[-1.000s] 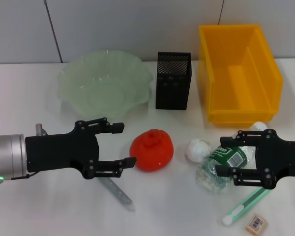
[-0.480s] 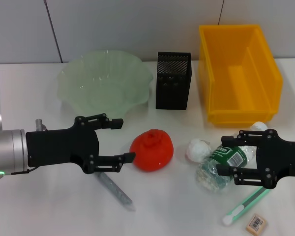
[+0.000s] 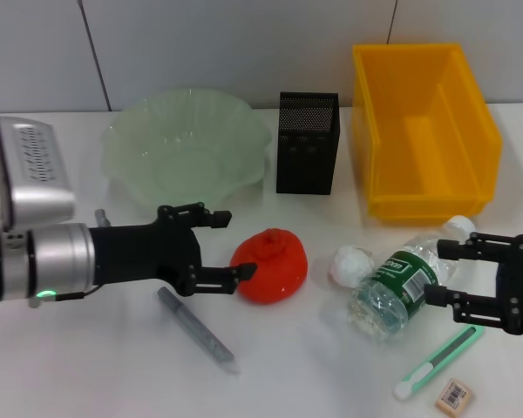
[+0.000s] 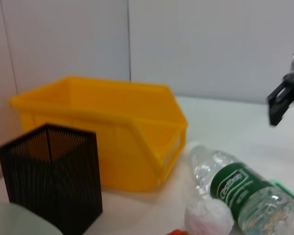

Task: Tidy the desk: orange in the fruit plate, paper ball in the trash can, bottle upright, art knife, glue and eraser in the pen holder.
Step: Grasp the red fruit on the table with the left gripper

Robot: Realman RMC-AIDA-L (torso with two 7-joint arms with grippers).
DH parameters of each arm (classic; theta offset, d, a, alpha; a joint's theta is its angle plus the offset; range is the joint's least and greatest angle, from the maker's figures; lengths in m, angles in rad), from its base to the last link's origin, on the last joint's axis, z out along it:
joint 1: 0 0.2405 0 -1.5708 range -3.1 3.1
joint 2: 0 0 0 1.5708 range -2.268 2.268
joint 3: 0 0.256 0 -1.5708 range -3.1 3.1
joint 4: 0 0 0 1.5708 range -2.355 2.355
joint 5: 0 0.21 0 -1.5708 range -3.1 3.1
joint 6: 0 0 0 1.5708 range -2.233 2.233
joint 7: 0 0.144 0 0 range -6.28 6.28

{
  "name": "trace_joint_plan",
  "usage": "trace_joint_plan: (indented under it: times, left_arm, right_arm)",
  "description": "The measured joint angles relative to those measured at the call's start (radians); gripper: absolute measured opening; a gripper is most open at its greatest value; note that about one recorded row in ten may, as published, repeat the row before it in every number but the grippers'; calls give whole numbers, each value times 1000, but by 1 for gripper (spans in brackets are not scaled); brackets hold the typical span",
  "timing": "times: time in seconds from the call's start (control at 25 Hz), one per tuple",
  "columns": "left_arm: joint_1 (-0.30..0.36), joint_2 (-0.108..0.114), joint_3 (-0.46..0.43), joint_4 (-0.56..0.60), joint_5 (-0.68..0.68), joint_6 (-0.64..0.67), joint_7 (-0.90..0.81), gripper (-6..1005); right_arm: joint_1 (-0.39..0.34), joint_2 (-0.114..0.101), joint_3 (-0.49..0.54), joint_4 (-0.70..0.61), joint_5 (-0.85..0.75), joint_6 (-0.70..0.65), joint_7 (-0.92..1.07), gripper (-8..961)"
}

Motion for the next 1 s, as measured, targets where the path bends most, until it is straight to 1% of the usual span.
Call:
trace_joint_plan:
  times: [0.12,0.16,0.2,0.24,0.36,0.4,0.52,0.56,0.6,0.68,0.72,0.8,0.92,1.0]
  left_arm:
    - [-31,-5,34,-48,-6,-62,-28,830]
    - [-52,-7,46,-86,-16,-96,-40,830]
    - [-52,-7,46,-86,-16,-96,-40,829]
    - [-65,-7,53,-111,-29,-116,-42,829]
    - [-86,-7,91,-156,-78,-168,-38,828]
    - [-86,-7,91,-156,-78,-168,-38,828]
    - [-93,-7,172,-166,-143,-230,-35,827]
    - [-93,-7,172,-166,-143,-230,-35,826]
    - [-94,-8,197,-167,-160,-247,-35,826]
    - [-94,-8,197,-167,-160,-247,-35,825]
    - [-97,-8,236,-169,-184,-283,-40,825]
    - [-98,-8,247,-172,-196,-307,-43,824]
    - [-98,-7,250,-172,-202,-315,-44,769]
    - [-96,-7,272,-173,-232,-348,-46,731]
  right_arm:
    - [-19,0,16,1,0,-2,0,672]
    - [-28,2,23,1,0,-2,0,672]
    - [-28,2,23,1,0,-2,0,672]
    - [-31,2,26,1,0,-3,0,673]
    - [-47,3,31,1,-1,-3,-1,673]
    - [-47,3,31,1,-1,-3,-1,673]
    - [-54,3,32,1,0,-3,-1,674]
    - [-58,3,36,1,1,-3,-1,674]
    - [-58,3,36,1,1,-3,-1,674]
    - [-60,3,44,1,0,-4,-1,675]
    - [-60,3,46,1,0,-4,-1,675]
    - [-62,4,50,1,-1,-4,-1,675]
    - [-64,4,58,0,-1,-4,-2,676]
    - [-67,5,59,0,-1,-4,-2,676]
